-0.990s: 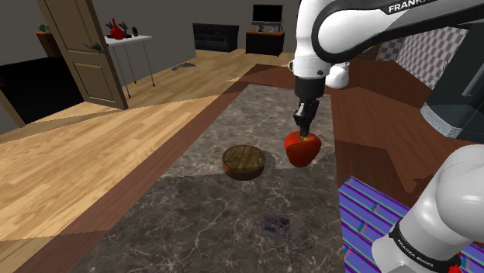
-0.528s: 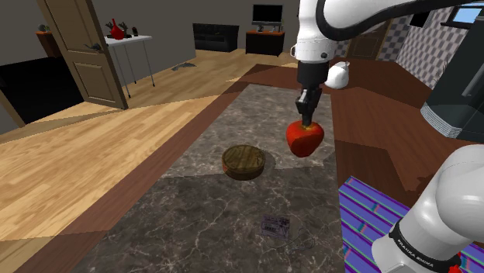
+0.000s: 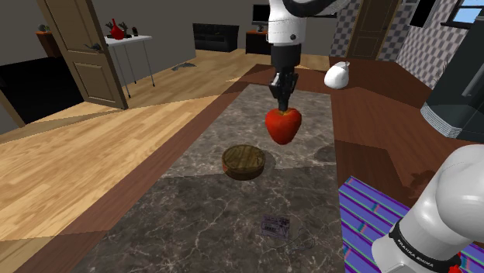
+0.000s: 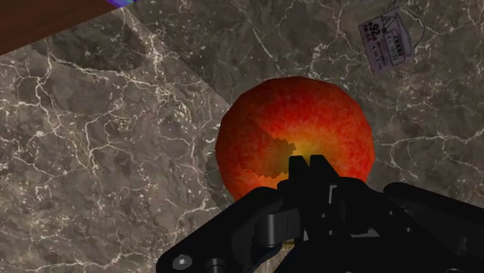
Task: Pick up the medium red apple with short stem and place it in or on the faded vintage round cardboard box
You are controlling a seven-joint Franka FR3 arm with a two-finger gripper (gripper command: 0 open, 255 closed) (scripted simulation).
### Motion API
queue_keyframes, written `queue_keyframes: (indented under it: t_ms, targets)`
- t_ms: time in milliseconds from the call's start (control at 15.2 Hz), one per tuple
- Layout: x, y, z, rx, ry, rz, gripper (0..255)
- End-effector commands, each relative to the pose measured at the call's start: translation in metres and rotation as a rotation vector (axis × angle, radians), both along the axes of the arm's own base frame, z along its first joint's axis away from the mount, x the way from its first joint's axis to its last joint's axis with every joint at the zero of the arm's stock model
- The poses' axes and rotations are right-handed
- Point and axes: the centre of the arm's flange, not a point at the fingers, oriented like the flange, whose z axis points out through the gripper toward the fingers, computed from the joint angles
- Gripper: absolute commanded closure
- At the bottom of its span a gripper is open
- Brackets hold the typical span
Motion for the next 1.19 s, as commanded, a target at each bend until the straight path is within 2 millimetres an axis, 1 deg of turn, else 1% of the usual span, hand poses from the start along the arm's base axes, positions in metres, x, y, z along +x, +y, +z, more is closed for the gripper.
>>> queue_keyframes:
  t_ms: [0,396,462,1122]
  targets:
    - [0.021,0.011,0.009,0.0,0.0,0.0,255]
    - [0.088,0.045,0.035,0.0,0.0,0.0,255]
    - [0.108,0.055,0.044,0.0,0.0,0.0,255]
    - [0.108,0.055,-0.009,0.0,0.0,0.0,255]
